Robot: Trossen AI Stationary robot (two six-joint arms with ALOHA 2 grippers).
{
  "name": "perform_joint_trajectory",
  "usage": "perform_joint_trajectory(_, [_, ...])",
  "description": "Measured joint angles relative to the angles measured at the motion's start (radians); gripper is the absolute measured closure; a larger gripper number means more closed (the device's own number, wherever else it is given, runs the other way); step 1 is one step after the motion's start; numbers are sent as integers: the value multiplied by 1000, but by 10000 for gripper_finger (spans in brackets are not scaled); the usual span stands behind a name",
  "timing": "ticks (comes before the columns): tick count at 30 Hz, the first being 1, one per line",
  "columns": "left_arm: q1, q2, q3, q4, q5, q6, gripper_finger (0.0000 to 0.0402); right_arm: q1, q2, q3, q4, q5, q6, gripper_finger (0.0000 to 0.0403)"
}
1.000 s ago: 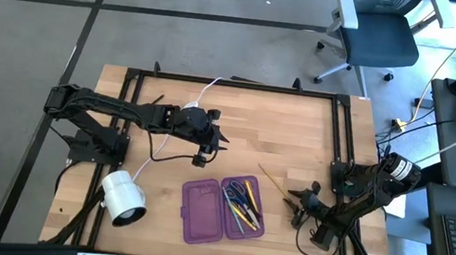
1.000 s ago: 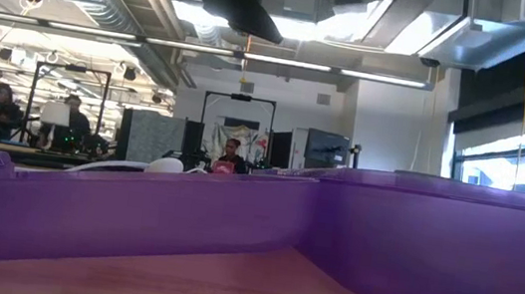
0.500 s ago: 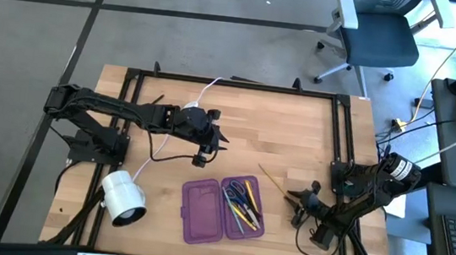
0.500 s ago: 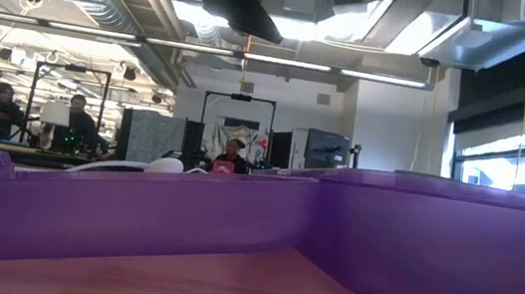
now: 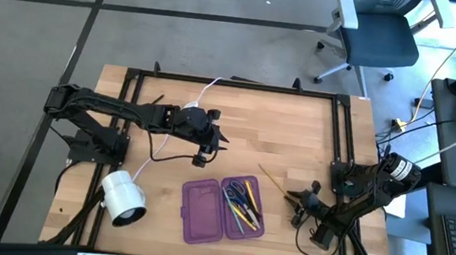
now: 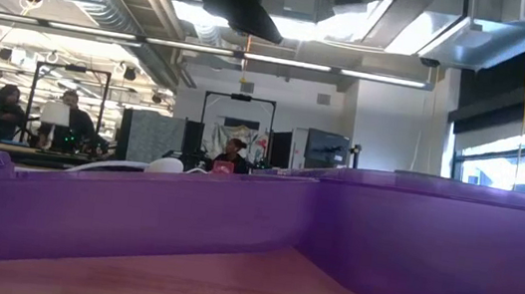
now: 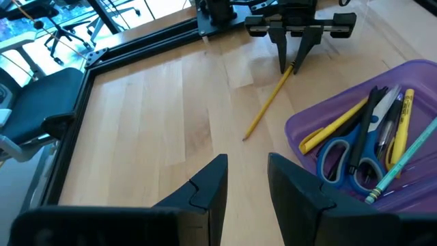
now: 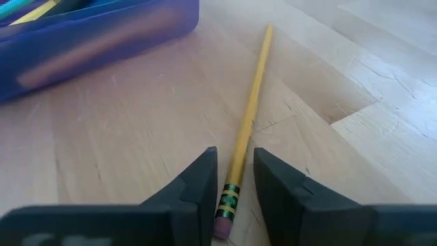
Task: Pick & place school supplies into a supply box
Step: Put the yellow pencil into the purple supply box
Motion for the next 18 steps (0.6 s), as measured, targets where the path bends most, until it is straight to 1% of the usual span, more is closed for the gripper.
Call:
perform_joint_trajectory(13, [0, 0, 0, 0, 0, -1, 304, 0, 0, 0, 0, 0, 47, 306])
perform_joint_trajectory(15, [0, 0, 0, 0, 0, -1, 304, 0, 0, 0, -1, 0, 48, 314])
perform_joint_trajectory(18, [0, 0, 0, 0, 0, -2, 304, 0, 0, -1, -5, 1, 48, 336])
